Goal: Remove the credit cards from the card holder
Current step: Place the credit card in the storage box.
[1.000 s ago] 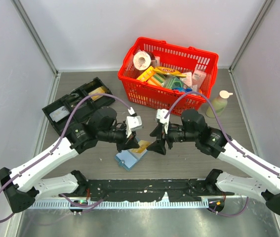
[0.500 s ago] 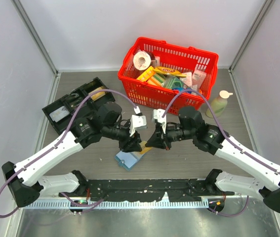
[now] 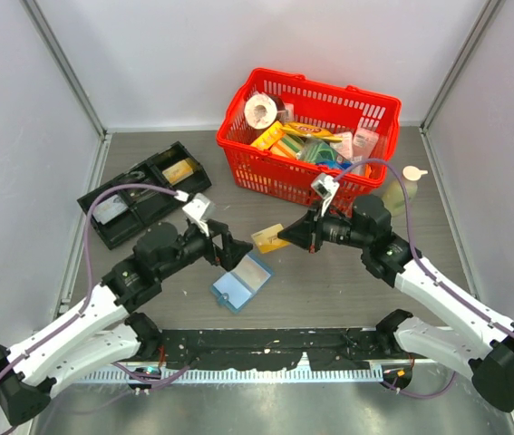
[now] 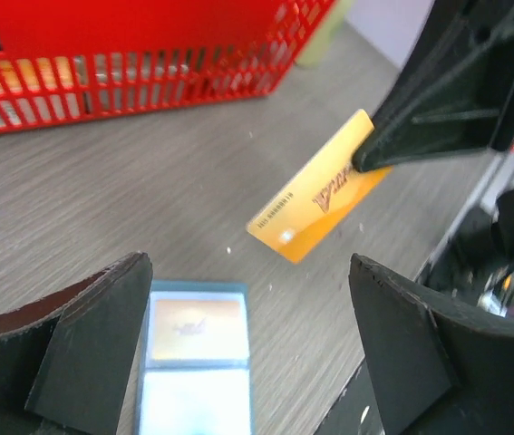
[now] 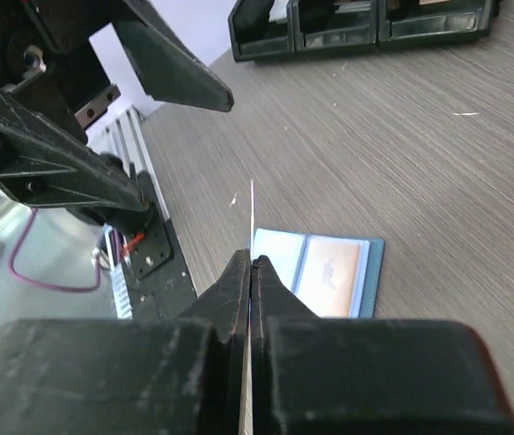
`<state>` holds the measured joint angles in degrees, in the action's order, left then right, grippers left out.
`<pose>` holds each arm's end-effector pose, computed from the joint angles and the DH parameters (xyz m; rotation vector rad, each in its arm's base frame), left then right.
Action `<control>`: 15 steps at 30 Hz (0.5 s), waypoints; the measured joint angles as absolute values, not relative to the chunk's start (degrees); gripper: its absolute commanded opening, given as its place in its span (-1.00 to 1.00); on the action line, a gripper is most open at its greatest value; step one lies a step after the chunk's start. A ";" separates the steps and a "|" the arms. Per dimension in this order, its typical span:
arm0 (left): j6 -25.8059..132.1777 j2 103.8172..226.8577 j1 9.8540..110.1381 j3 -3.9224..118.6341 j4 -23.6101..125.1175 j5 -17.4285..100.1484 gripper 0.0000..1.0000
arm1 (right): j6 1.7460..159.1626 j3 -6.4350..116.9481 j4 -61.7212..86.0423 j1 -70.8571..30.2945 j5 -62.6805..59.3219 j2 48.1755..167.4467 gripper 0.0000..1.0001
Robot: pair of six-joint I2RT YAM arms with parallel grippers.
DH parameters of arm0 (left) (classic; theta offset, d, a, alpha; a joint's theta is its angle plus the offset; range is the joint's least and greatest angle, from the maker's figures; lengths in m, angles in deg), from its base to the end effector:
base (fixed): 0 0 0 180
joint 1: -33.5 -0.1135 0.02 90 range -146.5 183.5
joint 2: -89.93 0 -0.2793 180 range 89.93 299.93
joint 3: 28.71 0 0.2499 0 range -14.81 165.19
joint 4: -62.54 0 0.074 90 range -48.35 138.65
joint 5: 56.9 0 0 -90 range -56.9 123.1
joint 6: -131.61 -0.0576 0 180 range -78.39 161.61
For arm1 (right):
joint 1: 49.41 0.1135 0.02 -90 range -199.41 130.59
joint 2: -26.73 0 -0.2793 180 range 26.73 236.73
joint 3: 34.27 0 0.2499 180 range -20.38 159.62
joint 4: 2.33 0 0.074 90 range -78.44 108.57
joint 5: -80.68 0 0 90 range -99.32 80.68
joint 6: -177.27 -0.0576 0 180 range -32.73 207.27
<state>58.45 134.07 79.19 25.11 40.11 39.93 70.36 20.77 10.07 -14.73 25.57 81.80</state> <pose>0.1305 -0.1435 0.3211 0.5549 1.7975 -0.8751 0.1691 0.1570 0.3163 -0.7473 1.7557 1.1704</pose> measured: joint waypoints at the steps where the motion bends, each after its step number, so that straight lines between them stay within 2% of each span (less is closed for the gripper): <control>1: 61.18 132.52 79.19 23.14 42.72 37.59 0.88 | 67.43 18.91 6.61 -15.63 25.57 81.32 -0.98; 7: 73.94 131.21 79.17 16.76 55.76 32.32 0.80 | 54.23 11.37 -8.64 -17.07 25.75 80.29 -0.98; 15: 88.26 137.42 79.17 11.58 71.52 34.12 0.63 | 39.98 6.60 -28.47 -17.18 25.97 81.93 -0.98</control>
